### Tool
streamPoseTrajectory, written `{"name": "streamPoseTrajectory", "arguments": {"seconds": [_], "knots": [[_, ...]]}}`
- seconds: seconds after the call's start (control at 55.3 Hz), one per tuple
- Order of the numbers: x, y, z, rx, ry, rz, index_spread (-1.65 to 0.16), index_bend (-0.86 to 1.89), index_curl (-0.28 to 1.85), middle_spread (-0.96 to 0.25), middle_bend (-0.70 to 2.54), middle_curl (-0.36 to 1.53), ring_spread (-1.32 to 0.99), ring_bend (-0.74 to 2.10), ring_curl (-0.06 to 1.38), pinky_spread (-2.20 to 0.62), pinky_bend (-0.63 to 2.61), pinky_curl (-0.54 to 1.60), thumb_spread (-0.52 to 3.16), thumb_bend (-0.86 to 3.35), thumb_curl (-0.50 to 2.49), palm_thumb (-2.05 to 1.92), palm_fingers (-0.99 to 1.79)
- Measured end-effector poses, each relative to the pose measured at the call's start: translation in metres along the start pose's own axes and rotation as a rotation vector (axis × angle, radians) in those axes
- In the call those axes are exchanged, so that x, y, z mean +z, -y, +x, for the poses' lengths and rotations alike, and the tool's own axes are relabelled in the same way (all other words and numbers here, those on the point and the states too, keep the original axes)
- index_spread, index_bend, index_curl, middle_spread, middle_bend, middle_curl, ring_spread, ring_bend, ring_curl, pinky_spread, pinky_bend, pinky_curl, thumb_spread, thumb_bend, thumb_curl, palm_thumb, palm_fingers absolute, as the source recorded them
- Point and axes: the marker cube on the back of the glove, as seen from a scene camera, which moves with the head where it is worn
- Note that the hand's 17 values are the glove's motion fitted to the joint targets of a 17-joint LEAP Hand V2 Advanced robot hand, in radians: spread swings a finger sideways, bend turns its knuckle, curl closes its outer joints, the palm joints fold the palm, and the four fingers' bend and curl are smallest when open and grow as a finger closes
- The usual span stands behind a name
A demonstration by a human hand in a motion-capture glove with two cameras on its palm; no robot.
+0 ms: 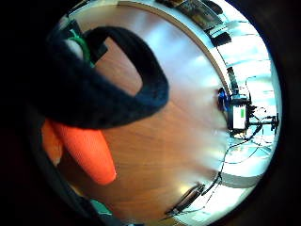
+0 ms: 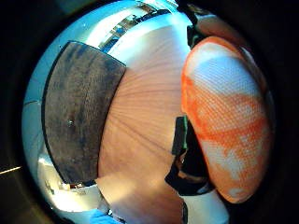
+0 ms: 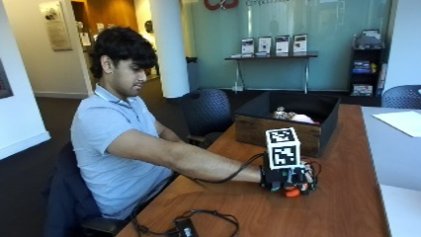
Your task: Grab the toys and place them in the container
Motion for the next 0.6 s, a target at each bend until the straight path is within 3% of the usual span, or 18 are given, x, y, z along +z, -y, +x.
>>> {"name": "streamPoseTrajectory", "arguments": {"seconds": [0.199, 0.434, 0.597], "knots": [[0.0, 0.004, -0.005, -0.006, 0.036, 0.075, -0.36, 0.14, 0.33, -0.14, 0.47, 0.45, -0.27, 0.82, 0.45, -0.26, 0.66, 0.37, 1.63, 0.14, 0.29, 0.2, 0.78], [-0.012, 0.007, -0.011, -0.041, -0.01, 0.06, -0.31, 0.19, 0.36, -0.17, 0.62, 0.58, -0.33, 1.01, 0.59, -0.38, 0.78, 0.46, 1.65, 0.3, 0.32, 0.33, 0.75], [-0.069, 0.021, -0.052, -0.054, 0.042, 0.132, -0.29, 0.22, 0.4, -0.17, 0.66, 0.65, -0.35, 1.07, 0.64, -0.4, 0.84, 0.51, 1.65, 0.38, 0.33, 0.34, 0.69]]}}
